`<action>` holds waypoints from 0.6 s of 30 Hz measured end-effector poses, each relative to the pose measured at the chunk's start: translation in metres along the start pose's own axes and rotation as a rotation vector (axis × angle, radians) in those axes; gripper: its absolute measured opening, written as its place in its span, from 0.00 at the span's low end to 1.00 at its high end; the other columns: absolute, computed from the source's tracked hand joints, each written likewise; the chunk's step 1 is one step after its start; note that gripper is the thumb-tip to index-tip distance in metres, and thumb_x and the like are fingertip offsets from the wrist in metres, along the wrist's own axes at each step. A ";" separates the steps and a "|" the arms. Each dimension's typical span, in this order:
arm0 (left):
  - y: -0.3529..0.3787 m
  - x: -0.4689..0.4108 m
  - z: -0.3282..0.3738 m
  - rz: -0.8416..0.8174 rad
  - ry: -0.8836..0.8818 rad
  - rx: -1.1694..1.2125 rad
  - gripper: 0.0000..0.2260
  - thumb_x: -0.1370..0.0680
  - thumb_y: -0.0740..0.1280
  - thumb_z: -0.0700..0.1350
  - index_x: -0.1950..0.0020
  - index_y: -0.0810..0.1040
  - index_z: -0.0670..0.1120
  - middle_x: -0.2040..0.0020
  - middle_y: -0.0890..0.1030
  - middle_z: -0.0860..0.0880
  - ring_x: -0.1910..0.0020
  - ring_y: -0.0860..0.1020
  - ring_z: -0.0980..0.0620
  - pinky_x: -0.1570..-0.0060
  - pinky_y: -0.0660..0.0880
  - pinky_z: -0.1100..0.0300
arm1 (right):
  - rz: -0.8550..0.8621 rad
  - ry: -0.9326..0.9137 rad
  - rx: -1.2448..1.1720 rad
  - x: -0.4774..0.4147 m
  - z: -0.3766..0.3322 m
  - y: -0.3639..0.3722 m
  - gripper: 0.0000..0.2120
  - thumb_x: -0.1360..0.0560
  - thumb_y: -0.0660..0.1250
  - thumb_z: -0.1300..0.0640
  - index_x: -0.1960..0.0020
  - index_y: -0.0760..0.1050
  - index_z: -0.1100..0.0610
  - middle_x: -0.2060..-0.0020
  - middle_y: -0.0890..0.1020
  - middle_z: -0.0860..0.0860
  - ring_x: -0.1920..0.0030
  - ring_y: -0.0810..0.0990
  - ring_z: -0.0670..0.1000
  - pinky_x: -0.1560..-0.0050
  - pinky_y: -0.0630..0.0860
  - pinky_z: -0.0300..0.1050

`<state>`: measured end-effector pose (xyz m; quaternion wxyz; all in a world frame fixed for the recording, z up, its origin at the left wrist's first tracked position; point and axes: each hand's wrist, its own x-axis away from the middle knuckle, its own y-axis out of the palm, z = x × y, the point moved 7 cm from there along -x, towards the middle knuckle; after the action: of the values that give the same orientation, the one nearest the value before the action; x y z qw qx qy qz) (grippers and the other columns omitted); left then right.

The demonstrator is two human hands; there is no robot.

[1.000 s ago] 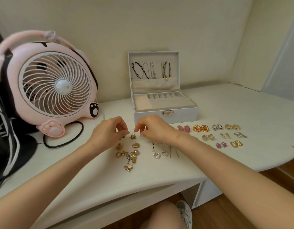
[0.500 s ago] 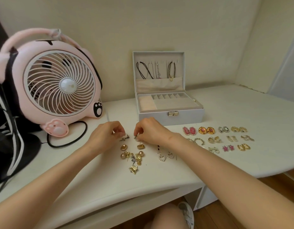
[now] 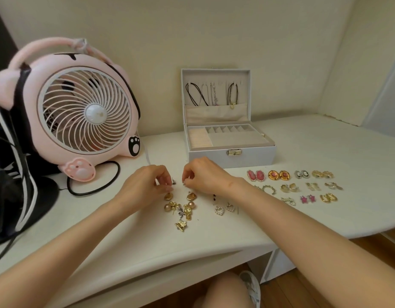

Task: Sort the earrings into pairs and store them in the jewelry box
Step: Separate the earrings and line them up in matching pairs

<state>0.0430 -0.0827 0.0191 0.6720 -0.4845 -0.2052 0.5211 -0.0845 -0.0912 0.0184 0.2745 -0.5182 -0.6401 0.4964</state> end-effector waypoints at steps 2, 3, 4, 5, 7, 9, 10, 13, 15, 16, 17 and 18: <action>-0.005 0.002 0.004 0.040 0.023 -0.022 0.05 0.27 0.70 0.43 0.58 0.76 0.52 0.61 0.76 0.57 0.62 0.71 0.56 0.61 0.69 0.59 | 0.006 0.006 0.002 0.000 0.002 -0.001 0.09 0.26 0.65 0.60 0.50 0.82 0.58 0.52 0.83 0.53 0.51 0.79 0.52 0.50 0.76 0.46; -0.007 0.004 0.008 0.052 0.040 -0.012 0.04 0.27 0.70 0.43 0.58 0.76 0.52 0.60 0.77 0.56 0.62 0.71 0.57 0.60 0.70 0.58 | 0.007 0.009 0.002 0.000 0.003 -0.001 0.09 0.26 0.65 0.60 0.50 0.82 0.58 0.52 0.83 0.53 0.51 0.79 0.51 0.50 0.76 0.46; -0.009 0.006 0.012 0.048 0.062 0.003 0.04 0.27 0.70 0.44 0.58 0.77 0.52 0.60 0.78 0.56 0.62 0.71 0.57 0.59 0.70 0.58 | 0.007 0.010 0.003 0.000 0.004 -0.001 0.08 0.26 0.65 0.60 0.50 0.82 0.58 0.52 0.83 0.52 0.51 0.79 0.51 0.50 0.76 0.46; -0.009 0.008 0.018 0.026 0.091 0.018 0.03 0.27 0.70 0.44 0.59 0.77 0.52 0.59 0.79 0.55 0.61 0.72 0.57 0.58 0.71 0.57 | 0.006 0.009 0.003 0.000 0.005 -0.001 0.08 0.26 0.65 0.60 0.51 0.82 0.58 0.52 0.83 0.52 0.51 0.79 0.51 0.51 0.75 0.45; -0.007 0.014 0.030 -0.057 0.160 0.052 0.04 0.28 0.70 0.45 0.60 0.77 0.53 0.60 0.80 0.54 0.60 0.73 0.56 0.57 0.72 0.57 | 0.004 0.003 -0.006 0.000 0.005 0.000 0.08 0.25 0.65 0.60 0.51 0.82 0.58 0.52 0.83 0.53 0.51 0.79 0.51 0.53 0.73 0.42; -0.002 0.020 0.039 -0.159 0.216 0.085 0.04 0.29 0.72 0.47 0.61 0.77 0.53 0.61 0.80 0.55 0.61 0.73 0.56 0.57 0.72 0.60 | -0.003 0.008 -0.021 0.000 0.006 0.000 0.09 0.25 0.64 0.61 0.50 0.82 0.59 0.52 0.83 0.53 0.50 0.78 0.51 0.53 0.72 0.41; 0.001 0.023 0.042 -0.208 0.235 0.098 0.05 0.29 0.72 0.48 0.62 0.77 0.53 0.61 0.79 0.56 0.60 0.73 0.57 0.58 0.71 0.63 | -0.009 0.011 -0.028 0.000 0.006 0.001 0.09 0.24 0.63 0.61 0.49 0.81 0.59 0.51 0.83 0.53 0.50 0.78 0.51 0.52 0.72 0.41; 0.009 0.031 0.046 -0.338 0.284 0.151 0.06 0.31 0.75 0.49 0.61 0.79 0.53 0.62 0.79 0.59 0.58 0.72 0.59 0.58 0.69 0.67 | -0.039 0.005 -0.052 -0.001 0.006 0.002 0.09 0.25 0.63 0.62 0.49 0.82 0.60 0.50 0.83 0.55 0.47 0.79 0.52 0.46 0.74 0.45; 0.014 0.035 0.045 -0.407 0.318 0.154 0.07 0.33 0.76 0.51 0.59 0.80 0.53 0.59 0.78 0.60 0.57 0.71 0.60 0.55 0.70 0.66 | -0.056 0.000 -0.058 -0.001 0.006 0.003 0.09 0.26 0.65 0.64 0.49 0.82 0.61 0.50 0.84 0.55 0.47 0.79 0.51 0.45 0.74 0.44; 0.017 0.037 0.044 -0.421 0.344 0.125 0.09 0.34 0.75 0.52 0.57 0.80 0.54 0.59 0.78 0.59 0.57 0.70 0.60 0.54 0.69 0.65 | -0.057 -0.004 -0.054 -0.001 0.006 0.003 0.09 0.27 0.66 0.65 0.49 0.82 0.61 0.51 0.84 0.54 0.48 0.79 0.51 0.46 0.75 0.43; 0.019 0.038 0.044 -0.419 0.373 0.084 0.10 0.34 0.75 0.53 0.57 0.79 0.54 0.60 0.77 0.58 0.56 0.70 0.60 0.54 0.69 0.66 | -0.053 -0.007 -0.047 -0.001 0.006 0.003 0.09 0.28 0.67 0.66 0.49 0.82 0.61 0.51 0.84 0.54 0.48 0.80 0.51 0.46 0.75 0.42; 0.021 0.039 0.044 -0.404 0.401 0.044 0.10 0.34 0.75 0.54 0.57 0.78 0.55 0.60 0.76 0.58 0.56 0.69 0.60 0.55 0.68 0.67 | -0.046 -0.006 -0.043 -0.001 0.007 0.003 0.10 0.28 0.67 0.67 0.50 0.82 0.60 0.52 0.84 0.54 0.49 0.80 0.50 0.47 0.75 0.41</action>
<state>0.0129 -0.0286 0.0119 0.7998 -0.5124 -0.1494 0.2747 -0.0889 -0.0949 0.0134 0.2727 -0.5076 -0.6631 0.4777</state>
